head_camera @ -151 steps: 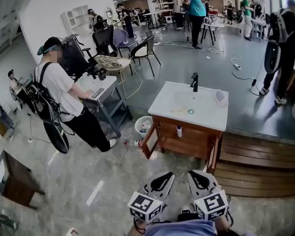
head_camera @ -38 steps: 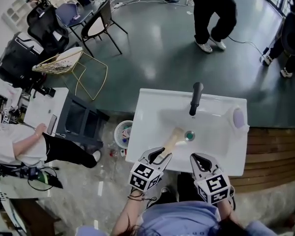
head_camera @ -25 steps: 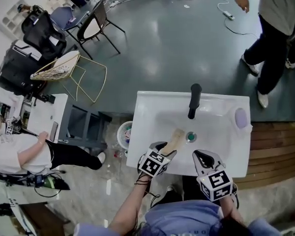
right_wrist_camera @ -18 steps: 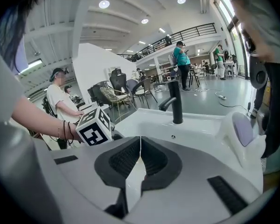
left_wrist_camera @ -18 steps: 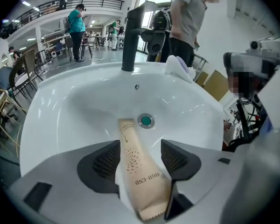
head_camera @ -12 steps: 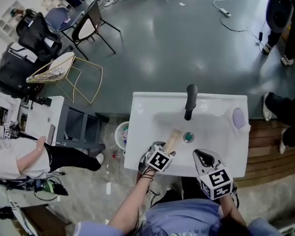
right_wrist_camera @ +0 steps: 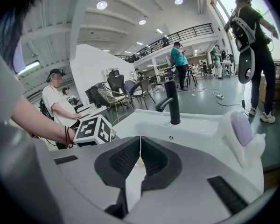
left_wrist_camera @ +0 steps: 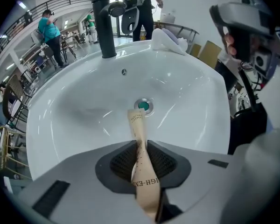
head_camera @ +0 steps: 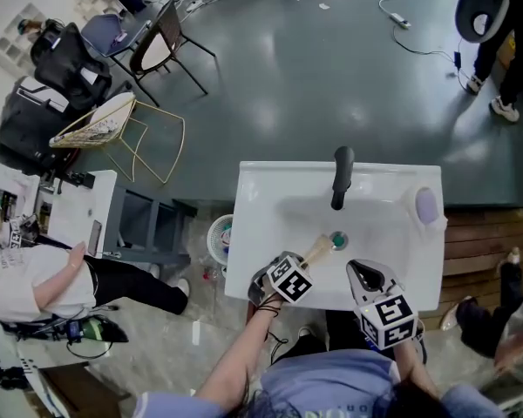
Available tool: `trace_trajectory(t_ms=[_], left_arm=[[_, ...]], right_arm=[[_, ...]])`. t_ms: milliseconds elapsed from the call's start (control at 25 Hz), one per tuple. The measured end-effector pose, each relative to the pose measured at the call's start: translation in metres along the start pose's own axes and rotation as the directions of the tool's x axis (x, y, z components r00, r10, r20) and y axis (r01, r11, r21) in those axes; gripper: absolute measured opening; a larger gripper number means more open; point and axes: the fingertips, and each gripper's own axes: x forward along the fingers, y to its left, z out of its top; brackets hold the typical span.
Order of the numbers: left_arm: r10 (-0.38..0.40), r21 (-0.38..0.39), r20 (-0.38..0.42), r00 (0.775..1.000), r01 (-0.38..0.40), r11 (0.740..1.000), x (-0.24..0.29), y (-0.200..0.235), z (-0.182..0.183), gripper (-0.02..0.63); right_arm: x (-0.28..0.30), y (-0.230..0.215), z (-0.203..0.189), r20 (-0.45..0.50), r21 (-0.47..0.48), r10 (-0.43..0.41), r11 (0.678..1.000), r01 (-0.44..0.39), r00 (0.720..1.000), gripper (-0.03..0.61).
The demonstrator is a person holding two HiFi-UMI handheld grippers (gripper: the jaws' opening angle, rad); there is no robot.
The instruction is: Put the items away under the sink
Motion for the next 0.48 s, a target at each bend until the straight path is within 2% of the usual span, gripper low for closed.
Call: trace_trajectory(t_ms=[120,280,480], left_arm=[[-0.005,-0.097,0.058,0.998,0.010,0.995,-0.008,0.002,0.002,0.071],[-0.003,-0.267,0.169,0.986,0.049,0.962,-0.032,0.000,-0.002,0.067],[0.056,-0.331,0.234,0.970,0.025,0.943,-0.059,-0.007,-0.025,0.066]], right_arm=[[-0.001,0.000,-0.001,0.007,0.004,-0.005,1.000,0.005,1.000,0.018],[-0.007,0.003,-0.003,0.012,0.000,-0.012,1.000,0.012,1.000,0.018],[-0.013,0.014,-0.006,0.018,-0.014,-0.013,1.000,0.013,1.000,0.018]])
